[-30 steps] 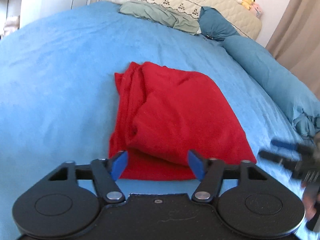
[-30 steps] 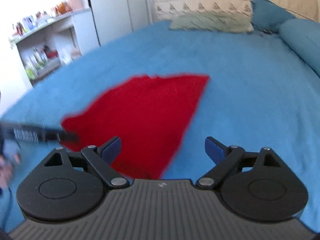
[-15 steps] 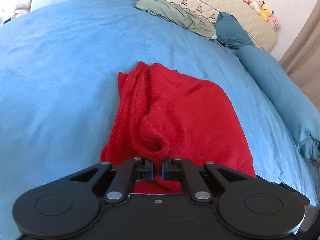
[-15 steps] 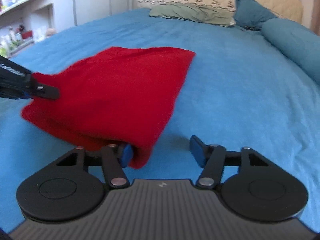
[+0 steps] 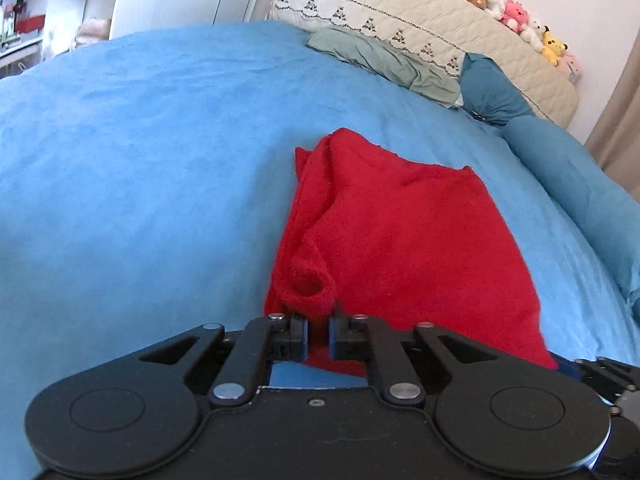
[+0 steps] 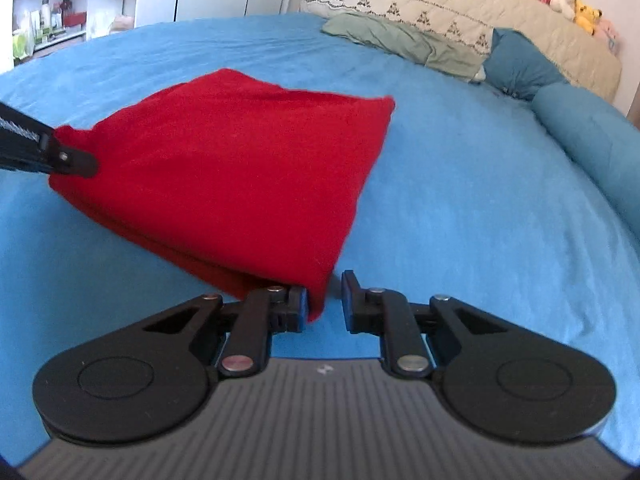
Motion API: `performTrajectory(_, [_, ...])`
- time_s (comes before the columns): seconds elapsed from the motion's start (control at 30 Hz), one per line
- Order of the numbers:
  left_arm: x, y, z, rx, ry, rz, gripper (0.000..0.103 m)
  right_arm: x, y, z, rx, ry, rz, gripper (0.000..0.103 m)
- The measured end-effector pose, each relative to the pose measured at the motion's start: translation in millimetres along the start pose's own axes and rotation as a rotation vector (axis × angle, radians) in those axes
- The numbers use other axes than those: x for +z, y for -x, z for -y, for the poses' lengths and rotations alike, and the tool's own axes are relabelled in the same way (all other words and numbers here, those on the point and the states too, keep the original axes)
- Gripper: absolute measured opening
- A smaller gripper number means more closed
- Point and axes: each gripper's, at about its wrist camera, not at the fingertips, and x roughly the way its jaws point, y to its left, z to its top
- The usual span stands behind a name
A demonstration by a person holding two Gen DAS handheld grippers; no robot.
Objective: Fold small clothes
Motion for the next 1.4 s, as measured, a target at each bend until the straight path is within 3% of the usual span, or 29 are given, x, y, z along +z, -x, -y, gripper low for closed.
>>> performTrajectory(0.13, [6.2, 12.4, 2.4, 0.012, -0.025, 0.000, 0.033, -1.2, 4.7, 12.6, 0.035, 0.020, -0.019, 0.043])
performTrajectory(0.23, [7.0, 28.4, -2.4, 0.100, -0.084, 0.019, 0.071, -5.7, 24.6, 26.2, 0.076, -0.002, -0.001, 0.064])
performTrajectory(0.3, [8.5, 40.6, -8.3, 0.116, -0.101, 0.048, 0.072, -7.7, 43.1, 37.1, 0.144, -0.057, 0.046, 0.073])
performTrajectory(0.37, [12.6, 46.9, -12.0, 0.096, -0.093, 0.053, 0.072, -0.1, 50.7, 39.8, 0.165, -0.109, 0.091, 0.098])
performTrajectory(0.5, [22.7, 39.2, -7.3, 0.104, -0.085, 0.039, 0.072, 21.4, 26.6, 39.1, 0.138, -0.221, 0.073, 0.098])
performTrajectory(0.6, [22.0, 39.5, -7.2, 0.090, -0.086, 0.033, 0.072, 17.6, 1.9, 33.2, 0.067, -0.184, -0.019, 0.096])
performTrajectory(0.73, [26.2, 34.8, -1.8, 0.095, -0.131, 0.028, 0.072, 6.2, -4.1, 38.7, 0.102, -0.184, -0.053, 0.096])
performTrajectory(0.83, [37.6, 30.7, 1.1, 0.090, -0.154, 0.027, 0.073, 20.0, 4.6, 53.0, 0.159, -0.228, -0.036, 0.097])
performTrajectory(0.9, [51.6, 26.6, 5.4, 0.067, -0.181, 0.029, 0.082, 34.3, 9.3, 64.1, 0.201, -0.250, -0.024, 0.098])
performTrajectory(0.97, [71.5, 21.2, 7.6, 0.040, -0.193, 0.025, 0.103, 54.1, 7.3, 77.4, 0.249, -0.282, -0.043, 0.103])
performTrajectory(1.0, [83.4, 16.7, 7.3, 0.017, -0.184, 0.016, 0.103, 65.6, 2.7, 83.5, 0.275, -0.300, -0.068, 0.103])
performTrajectory(1.17, [129.3, -24.9, 0.5, -0.120, -0.102, -0.140, 0.103, 97.3, -35.8, 113.8, 0.383, -0.469, -0.178, 0.103])
performTrajectory(1.3, [137.6, -68.0, -8.0, -0.149, -0.072, -0.276, 0.101, 94.4, -63.3, 124.8, 0.432, -0.601, -0.236, 0.103])
performTrajectory(1.4, [128.5, -91.3, -13.4, -0.163, -0.041, -0.346, 0.087, 88.7, -79.4, 124.4, 0.442, -0.638, -0.258, 0.103])
